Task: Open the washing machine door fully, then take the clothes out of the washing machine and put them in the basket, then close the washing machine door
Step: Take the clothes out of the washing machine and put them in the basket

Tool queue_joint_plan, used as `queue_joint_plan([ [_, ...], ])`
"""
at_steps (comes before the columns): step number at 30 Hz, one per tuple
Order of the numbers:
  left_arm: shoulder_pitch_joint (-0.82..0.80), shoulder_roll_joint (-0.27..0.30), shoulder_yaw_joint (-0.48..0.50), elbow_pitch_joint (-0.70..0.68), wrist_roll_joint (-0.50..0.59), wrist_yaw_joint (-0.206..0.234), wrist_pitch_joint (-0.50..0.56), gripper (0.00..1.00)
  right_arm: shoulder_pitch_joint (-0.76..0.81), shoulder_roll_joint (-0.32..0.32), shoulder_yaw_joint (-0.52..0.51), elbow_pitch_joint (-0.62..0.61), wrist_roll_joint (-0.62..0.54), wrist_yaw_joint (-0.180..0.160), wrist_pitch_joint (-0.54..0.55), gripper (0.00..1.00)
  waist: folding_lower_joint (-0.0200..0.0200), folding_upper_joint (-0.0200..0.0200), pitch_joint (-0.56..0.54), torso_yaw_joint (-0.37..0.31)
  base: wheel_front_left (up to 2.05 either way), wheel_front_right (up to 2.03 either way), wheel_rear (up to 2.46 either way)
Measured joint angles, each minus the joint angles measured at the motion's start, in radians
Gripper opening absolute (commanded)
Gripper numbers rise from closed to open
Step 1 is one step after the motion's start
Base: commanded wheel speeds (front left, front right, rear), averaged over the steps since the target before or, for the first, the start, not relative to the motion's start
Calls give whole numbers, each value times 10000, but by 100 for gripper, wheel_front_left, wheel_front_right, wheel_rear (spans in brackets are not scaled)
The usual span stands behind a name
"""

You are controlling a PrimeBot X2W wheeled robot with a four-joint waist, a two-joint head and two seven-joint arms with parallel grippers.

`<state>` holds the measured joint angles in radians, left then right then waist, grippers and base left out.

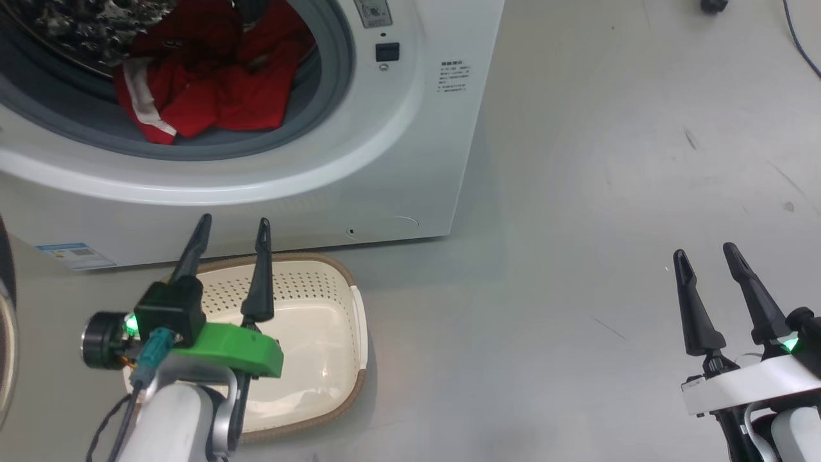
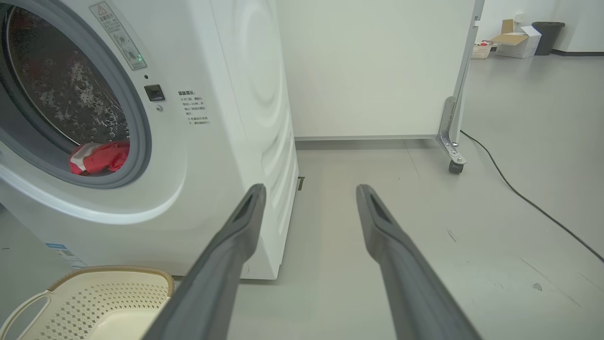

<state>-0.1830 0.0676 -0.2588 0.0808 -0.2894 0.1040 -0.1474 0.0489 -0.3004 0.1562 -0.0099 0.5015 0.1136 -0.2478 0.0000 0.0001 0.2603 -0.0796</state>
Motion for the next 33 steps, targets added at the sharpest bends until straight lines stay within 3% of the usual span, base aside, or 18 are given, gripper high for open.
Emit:
queue_joint_plan([
  [16,-3047,744,1496,1523,267,102,2378,100,-888,77,253,232,368,82,0,100,1,0,1459,-1489,0,0,0],
  [33,-5693,1695,3072,3488,1118,151,4660,100,-1704,180,769,270,750,84,-13,100,1,0,2641,-2545,0,0,0],
])
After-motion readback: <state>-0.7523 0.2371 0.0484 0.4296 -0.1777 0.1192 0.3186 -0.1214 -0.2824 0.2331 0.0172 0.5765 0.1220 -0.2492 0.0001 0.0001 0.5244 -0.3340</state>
